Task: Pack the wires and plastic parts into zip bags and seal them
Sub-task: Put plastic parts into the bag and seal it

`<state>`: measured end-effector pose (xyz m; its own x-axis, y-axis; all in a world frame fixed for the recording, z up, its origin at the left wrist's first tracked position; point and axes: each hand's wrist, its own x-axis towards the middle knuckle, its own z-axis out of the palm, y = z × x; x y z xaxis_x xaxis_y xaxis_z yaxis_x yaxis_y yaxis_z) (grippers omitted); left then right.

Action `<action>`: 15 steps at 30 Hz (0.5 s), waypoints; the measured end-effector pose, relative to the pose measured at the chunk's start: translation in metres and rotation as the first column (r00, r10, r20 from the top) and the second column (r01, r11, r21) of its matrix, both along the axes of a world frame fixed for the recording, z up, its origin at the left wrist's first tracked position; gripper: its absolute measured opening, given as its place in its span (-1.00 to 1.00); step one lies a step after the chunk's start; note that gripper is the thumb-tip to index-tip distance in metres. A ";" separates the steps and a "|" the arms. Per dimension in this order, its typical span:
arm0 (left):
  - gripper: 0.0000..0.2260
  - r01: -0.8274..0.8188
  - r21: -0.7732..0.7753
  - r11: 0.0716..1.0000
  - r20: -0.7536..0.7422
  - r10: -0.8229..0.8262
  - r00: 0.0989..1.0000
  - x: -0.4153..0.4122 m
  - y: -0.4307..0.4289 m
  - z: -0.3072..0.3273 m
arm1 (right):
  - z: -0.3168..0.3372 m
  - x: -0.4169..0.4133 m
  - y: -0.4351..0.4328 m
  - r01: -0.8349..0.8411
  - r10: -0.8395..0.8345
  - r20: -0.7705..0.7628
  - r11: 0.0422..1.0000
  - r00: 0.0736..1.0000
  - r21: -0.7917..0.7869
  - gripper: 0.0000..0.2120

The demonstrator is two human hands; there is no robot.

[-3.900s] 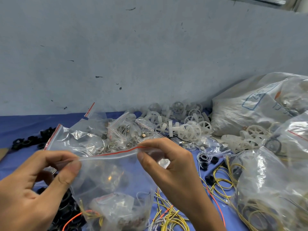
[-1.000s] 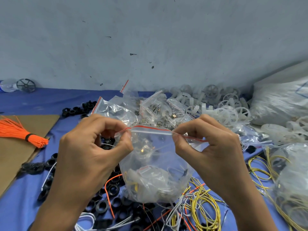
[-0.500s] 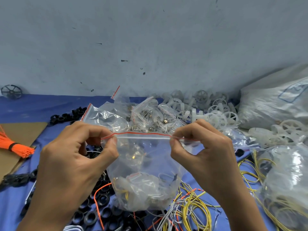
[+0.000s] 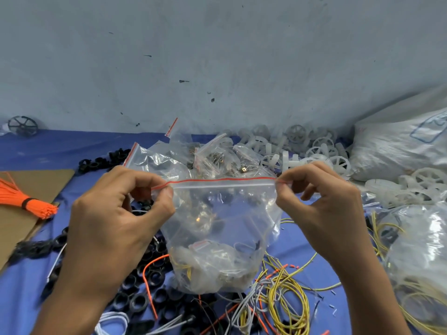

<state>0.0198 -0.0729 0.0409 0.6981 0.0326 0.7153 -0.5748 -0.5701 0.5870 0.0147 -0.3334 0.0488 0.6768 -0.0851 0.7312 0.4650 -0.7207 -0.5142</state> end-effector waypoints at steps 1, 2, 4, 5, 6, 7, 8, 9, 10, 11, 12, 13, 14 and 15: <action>-0.93 -0.001 0.000 1.000 -0.002 0.001 1.000 0.001 0.000 -0.001 | -0.001 0.001 0.000 0.007 -0.007 -0.005 1.000 1.000 0.006 -0.95; -0.90 0.005 -0.016 1.000 -0.009 -0.005 1.000 0.003 0.001 -0.004 | -0.002 0.003 0.001 0.013 -0.013 -0.010 1.000 1.000 0.010 -0.96; -0.94 0.031 -0.094 0.995 -0.047 -0.035 0.998 0.006 0.001 -0.008 | -0.004 0.005 0.003 0.014 -0.013 -0.039 0.999 0.999 0.038 -0.98; -0.95 0.050 -0.146 0.988 -0.069 -0.060 0.996 0.008 0.000 -0.010 | -0.005 0.006 0.004 0.011 -0.007 -0.057 0.997 0.998 0.074 -0.98; -0.95 0.066 -0.200 0.978 -0.087 -0.085 0.993 0.009 0.000 -0.011 | -0.006 0.006 0.004 0.005 0.004 -0.075 0.993 0.997 0.116 -0.98; -0.94 0.083 -0.247 0.966 -0.100 -0.111 0.989 0.011 -0.001 -0.012 | -0.007 0.007 0.004 -0.004 0.019 -0.093 0.988 0.995 0.155 -0.96; -0.94 0.098 -0.279 0.955 -0.106 -0.132 0.986 0.012 -0.001 -0.013 | -0.007 0.007 0.004 -0.023 0.045 -0.111 0.981 0.993 0.194 -0.96; -0.95 0.109 -0.292 0.950 -0.108 -0.146 0.983 0.013 -0.001 -0.013 | -0.007 0.006 0.004 -0.055 0.087 -0.126 0.970 0.988 0.235 -0.96; -0.96 0.116 -0.297 0.948 -0.106 -0.153 0.983 0.013 -0.001 -0.013 | -0.007 0.006 0.005 -0.098 0.141 -0.138 0.955 0.980 0.281 -0.96; -0.97 0.120 -0.300 0.946 -0.105 -0.158 0.982 0.014 -0.001 -0.013 | -0.007 0.005 0.006 -0.140 0.196 -0.147 0.936 0.970 0.323 -0.93; -0.97 0.124 -0.304 0.944 -0.108 -0.164 0.981 0.014 0.000 -0.013 | -0.006 0.004 0.007 -0.179 0.247 -0.155 0.917 0.956 0.357 -0.93; -0.98 0.129 -0.306 0.943 -0.110 -0.169 0.979 0.014 0.000 -0.013 | -0.006 0.004 0.008 -0.207 0.283 -0.163 0.904 0.945 0.374 -0.95; -0.98 0.132 -0.306 0.943 -0.110 -0.173 0.979 0.014 -0.001 -0.013 | -0.006 0.004 0.009 -0.221 0.304 -0.170 0.897 0.938 0.381 -0.97; -0.98 0.135 -0.304 0.943 -0.109 -0.175 0.979 0.014 -0.001 -0.012 | -0.006 0.004 0.009 -0.223 0.306 -0.172 0.897 0.936 0.381 -0.95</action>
